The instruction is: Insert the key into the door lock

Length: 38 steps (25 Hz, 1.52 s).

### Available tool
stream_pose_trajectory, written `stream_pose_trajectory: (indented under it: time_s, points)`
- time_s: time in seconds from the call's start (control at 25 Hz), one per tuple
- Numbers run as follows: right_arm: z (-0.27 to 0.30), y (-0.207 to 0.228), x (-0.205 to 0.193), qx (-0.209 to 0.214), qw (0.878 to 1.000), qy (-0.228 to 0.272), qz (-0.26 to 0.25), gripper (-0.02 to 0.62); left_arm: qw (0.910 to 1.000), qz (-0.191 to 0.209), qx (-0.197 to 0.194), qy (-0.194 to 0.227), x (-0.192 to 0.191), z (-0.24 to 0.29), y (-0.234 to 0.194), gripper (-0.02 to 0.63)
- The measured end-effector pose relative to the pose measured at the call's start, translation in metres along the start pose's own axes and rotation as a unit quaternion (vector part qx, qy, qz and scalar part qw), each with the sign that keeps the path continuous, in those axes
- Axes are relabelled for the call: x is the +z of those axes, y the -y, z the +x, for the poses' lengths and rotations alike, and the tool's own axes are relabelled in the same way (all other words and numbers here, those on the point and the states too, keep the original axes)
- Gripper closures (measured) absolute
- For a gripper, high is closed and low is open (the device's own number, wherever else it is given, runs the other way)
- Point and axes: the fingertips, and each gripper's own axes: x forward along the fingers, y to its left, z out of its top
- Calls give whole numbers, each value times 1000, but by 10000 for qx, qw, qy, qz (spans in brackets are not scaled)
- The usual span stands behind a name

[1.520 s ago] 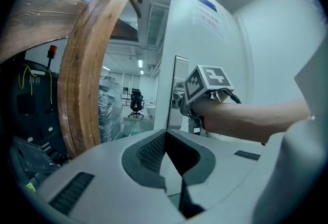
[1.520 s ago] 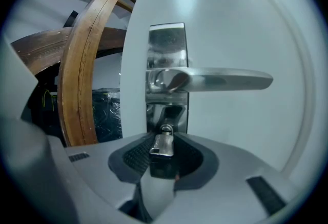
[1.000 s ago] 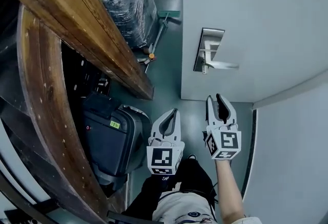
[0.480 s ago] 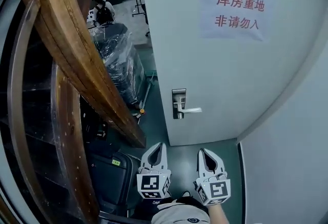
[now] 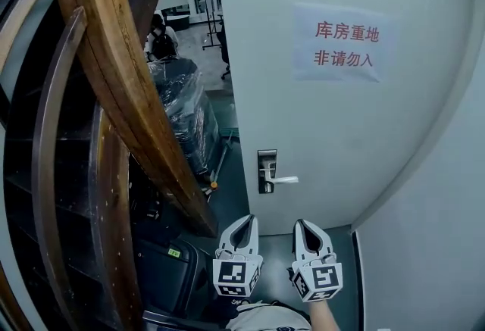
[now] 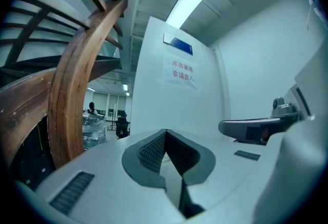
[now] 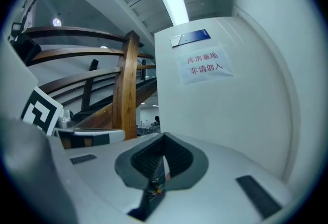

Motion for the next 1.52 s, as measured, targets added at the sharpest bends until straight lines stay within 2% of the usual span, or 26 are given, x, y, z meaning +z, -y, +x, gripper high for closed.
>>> stream_pose_trajectory:
  time_s: [0.4, 0.68, 1.52]
  points:
    - [5, -3, -3, 0, 10000, 5, -2, 589, 9999, 91, -113, -28, -4, 4, 3, 603]
    - [7, 2, -5, -146, 9999, -36, -67, 591, 9999, 94, -134, -46, -6, 7, 2, 603]
    - [12, -4, -8, -26, 10000, -21, -9, 591, 9999, 91, -113, -88, -9, 8, 0, 603]
